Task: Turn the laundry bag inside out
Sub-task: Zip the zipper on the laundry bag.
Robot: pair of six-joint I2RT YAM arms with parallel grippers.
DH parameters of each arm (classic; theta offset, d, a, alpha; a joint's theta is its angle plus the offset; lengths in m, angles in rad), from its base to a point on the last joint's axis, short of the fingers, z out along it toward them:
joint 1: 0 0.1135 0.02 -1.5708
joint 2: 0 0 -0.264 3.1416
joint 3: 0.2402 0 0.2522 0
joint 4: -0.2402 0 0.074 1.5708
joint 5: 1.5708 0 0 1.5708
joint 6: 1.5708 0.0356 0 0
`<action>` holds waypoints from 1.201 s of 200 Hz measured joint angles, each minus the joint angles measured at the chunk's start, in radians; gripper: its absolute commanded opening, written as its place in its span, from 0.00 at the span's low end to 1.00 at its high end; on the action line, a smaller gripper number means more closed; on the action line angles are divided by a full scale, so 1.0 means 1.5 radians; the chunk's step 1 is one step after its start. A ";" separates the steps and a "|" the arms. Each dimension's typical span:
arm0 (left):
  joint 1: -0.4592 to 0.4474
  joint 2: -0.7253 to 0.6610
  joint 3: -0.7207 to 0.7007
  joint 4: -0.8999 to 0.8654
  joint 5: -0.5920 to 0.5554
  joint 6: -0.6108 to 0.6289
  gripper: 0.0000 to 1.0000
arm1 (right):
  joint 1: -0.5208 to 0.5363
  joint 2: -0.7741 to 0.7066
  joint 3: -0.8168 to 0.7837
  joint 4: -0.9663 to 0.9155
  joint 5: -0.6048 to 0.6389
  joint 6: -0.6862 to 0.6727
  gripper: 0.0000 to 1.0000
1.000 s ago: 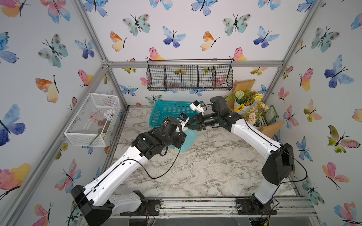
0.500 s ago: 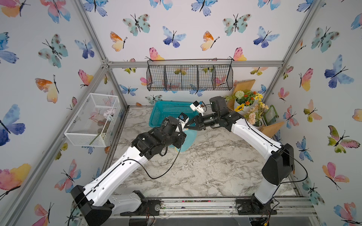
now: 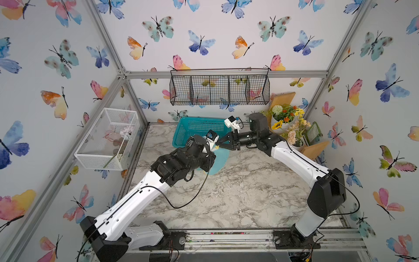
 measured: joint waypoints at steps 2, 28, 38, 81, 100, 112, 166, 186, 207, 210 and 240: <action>0.000 0.000 0.000 0.000 0.000 0.000 0.00 | 0.000 0.000 -0.001 0.001 -0.001 0.002 0.23; 0.000 -0.003 0.000 0.001 0.000 0.000 0.00 | -0.005 0.000 -0.007 0.020 -0.008 0.018 0.19; 0.000 -0.003 0.000 0.001 0.000 0.000 0.00 | -0.005 0.000 -0.009 0.025 -0.012 0.023 0.19; 0.000 -0.003 0.000 0.001 0.000 0.000 0.00 | -0.005 0.000 -0.011 0.040 -0.024 0.037 0.16; 0.000 -0.003 0.000 0.001 0.000 0.000 0.00 | -0.005 0.000 -0.011 0.046 -0.031 0.042 0.13; 0.000 -0.003 0.000 0.001 0.000 0.000 0.00 | -0.005 0.000 -0.013 0.049 -0.034 0.048 0.11; 0.000 -0.003 -0.003 0.001 -0.001 0.001 0.00 | -0.005 0.000 -0.046 0.098 -0.042 0.093 0.01; 0.000 -0.003 -0.008 0.001 -0.003 0.001 0.00 | -0.009 -0.003 -0.059 0.117 -0.041 0.111 0.02; 0.000 -0.003 -0.016 0.007 -0.016 0.001 0.00 | -0.021 -0.011 -0.078 0.151 -0.040 0.139 0.02; 0.000 -0.003 -0.018 0.010 -0.018 0.001 0.00 | -0.023 -0.013 -0.081 0.155 -0.039 0.142 0.02; 0.000 -0.003 -0.033 0.035 -0.034 0.001 0.00 | -0.053 -0.035 -0.098 0.189 -0.027 0.170 0.02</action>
